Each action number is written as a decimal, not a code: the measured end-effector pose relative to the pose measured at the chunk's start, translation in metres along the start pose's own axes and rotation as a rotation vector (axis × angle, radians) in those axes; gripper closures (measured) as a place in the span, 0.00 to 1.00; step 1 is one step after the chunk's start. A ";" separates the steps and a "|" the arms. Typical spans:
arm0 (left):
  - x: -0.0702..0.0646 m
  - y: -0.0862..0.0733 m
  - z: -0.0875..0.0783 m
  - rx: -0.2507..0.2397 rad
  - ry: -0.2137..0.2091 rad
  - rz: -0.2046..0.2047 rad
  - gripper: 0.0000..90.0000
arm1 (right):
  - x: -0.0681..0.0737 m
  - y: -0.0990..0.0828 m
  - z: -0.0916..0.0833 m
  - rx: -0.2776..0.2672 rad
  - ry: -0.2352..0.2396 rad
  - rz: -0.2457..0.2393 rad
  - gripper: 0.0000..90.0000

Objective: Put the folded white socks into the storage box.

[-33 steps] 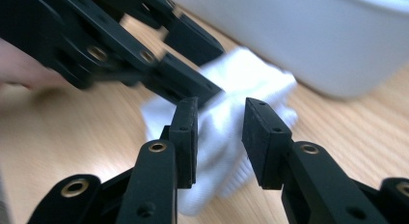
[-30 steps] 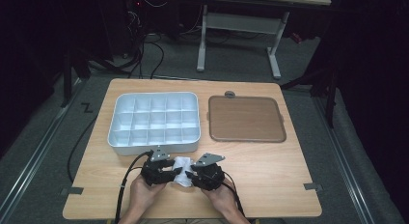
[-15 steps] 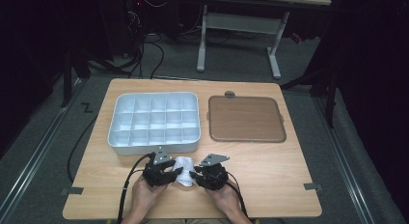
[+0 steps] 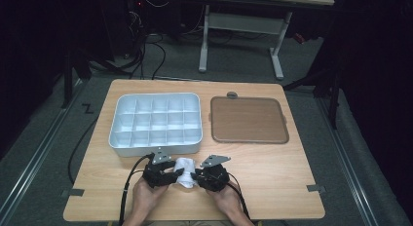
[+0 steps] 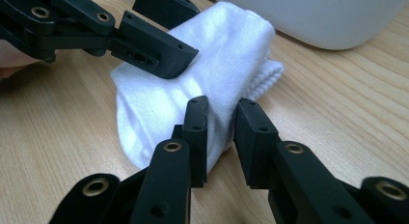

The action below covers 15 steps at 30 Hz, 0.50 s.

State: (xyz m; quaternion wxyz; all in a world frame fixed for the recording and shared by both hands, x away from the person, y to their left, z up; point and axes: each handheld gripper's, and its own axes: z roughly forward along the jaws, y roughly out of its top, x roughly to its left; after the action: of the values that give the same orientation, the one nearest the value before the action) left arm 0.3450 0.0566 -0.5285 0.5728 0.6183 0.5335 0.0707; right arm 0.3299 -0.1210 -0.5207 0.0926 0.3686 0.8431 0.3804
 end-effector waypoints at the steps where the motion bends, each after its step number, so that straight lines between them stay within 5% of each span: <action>1: 0.001 0.000 -0.001 -0.002 0.002 0.001 0.59 | 0.000 0.000 0.001 0.000 -0.001 -0.007 0.85; 12: 0.014 0.008 -0.010 0.007 0.041 -0.030 0.56 | 0.013 0.007 0.010 -0.009 0.024 -0.018 0.85; 15: 0.017 0.012 -0.012 0.007 0.054 -0.041 0.52 | 0.013 0.009 0.013 -0.026 0.032 0.003 0.77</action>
State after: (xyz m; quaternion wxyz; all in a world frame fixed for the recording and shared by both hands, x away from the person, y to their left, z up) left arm 0.3504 0.0793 -0.5240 0.5574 0.6069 0.5616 0.0739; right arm 0.3313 -0.1008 -0.5222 0.0833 0.3626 0.8388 0.3975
